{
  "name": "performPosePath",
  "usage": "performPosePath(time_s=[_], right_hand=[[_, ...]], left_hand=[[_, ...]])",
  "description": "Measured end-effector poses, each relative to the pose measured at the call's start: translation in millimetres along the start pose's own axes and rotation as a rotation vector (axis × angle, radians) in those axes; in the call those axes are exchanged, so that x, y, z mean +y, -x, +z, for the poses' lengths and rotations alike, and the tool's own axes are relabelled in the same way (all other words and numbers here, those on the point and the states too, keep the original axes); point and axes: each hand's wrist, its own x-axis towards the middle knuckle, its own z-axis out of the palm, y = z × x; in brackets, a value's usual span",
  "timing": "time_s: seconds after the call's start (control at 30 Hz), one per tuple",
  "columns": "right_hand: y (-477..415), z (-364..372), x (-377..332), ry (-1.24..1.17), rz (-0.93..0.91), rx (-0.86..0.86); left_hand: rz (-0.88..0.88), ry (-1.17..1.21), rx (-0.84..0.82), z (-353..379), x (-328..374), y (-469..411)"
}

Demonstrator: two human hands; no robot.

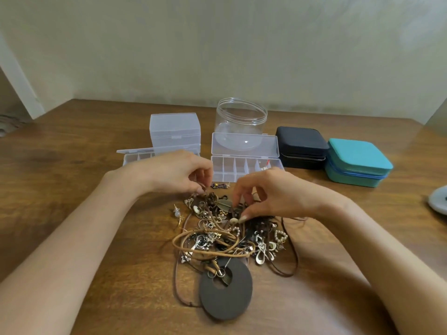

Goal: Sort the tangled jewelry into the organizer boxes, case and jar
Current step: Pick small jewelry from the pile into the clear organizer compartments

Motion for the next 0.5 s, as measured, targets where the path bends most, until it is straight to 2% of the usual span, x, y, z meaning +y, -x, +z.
performPosePath(time_s=[0.1,0.17,0.27,0.43,0.5], right_hand=[[1,-2,2,0.043,0.050,-0.040],[2,-4,4,0.034,0.078,-0.059],[3,-4,7,0.007,0.103,-0.067],[8,-11,8,-0.033,0.114,-0.159],[12,-19,8,-0.047,0.126,-0.101]], left_hand=[[0.094,0.082,0.078,0,8,1],[0.140,0.123,0.015,4,18,1],[0.138,0.044,-0.102,13,25,-3],[0.103,0.037,-0.157,9,18,-1],[0.120,0.014,-0.134,11,20,-2]])
